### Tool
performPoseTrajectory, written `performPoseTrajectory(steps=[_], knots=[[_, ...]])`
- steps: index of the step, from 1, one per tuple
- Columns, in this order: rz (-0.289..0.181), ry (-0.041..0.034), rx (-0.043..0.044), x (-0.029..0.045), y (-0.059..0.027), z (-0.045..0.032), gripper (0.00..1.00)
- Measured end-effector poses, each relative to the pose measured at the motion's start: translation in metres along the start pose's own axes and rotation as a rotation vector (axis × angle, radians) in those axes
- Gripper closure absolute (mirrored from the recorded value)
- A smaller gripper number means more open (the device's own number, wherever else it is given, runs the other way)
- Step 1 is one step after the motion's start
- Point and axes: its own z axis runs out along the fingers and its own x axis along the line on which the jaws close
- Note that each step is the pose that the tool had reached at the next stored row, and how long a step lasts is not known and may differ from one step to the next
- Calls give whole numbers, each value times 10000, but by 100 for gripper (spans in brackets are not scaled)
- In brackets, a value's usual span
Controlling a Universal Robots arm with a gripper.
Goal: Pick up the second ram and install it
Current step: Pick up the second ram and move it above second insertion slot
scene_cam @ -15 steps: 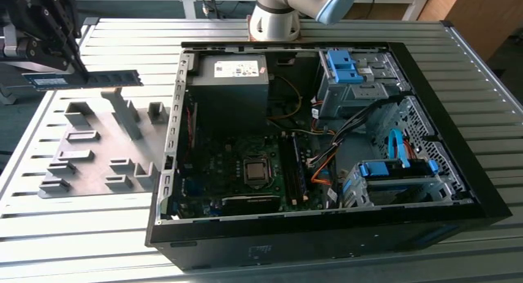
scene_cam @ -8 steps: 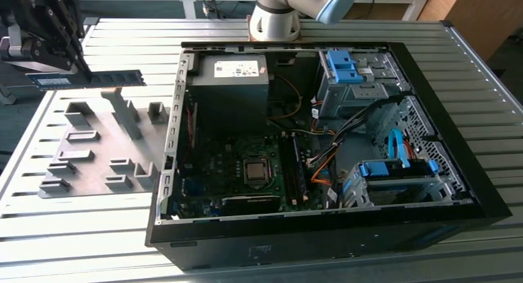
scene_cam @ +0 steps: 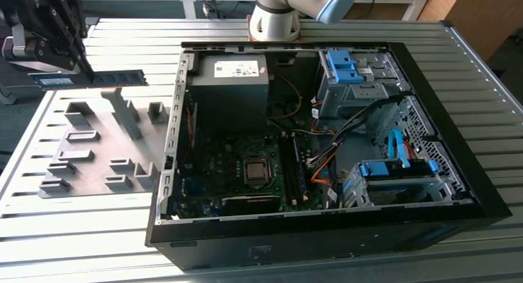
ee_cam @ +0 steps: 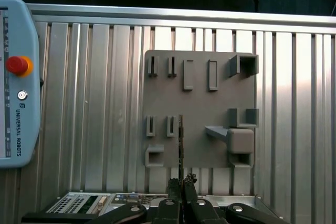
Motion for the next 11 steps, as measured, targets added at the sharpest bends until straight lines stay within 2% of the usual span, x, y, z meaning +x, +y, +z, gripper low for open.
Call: performPoseTrajectory(steps=[11], knots=[[0,0,0,1,-36,-2,86]])
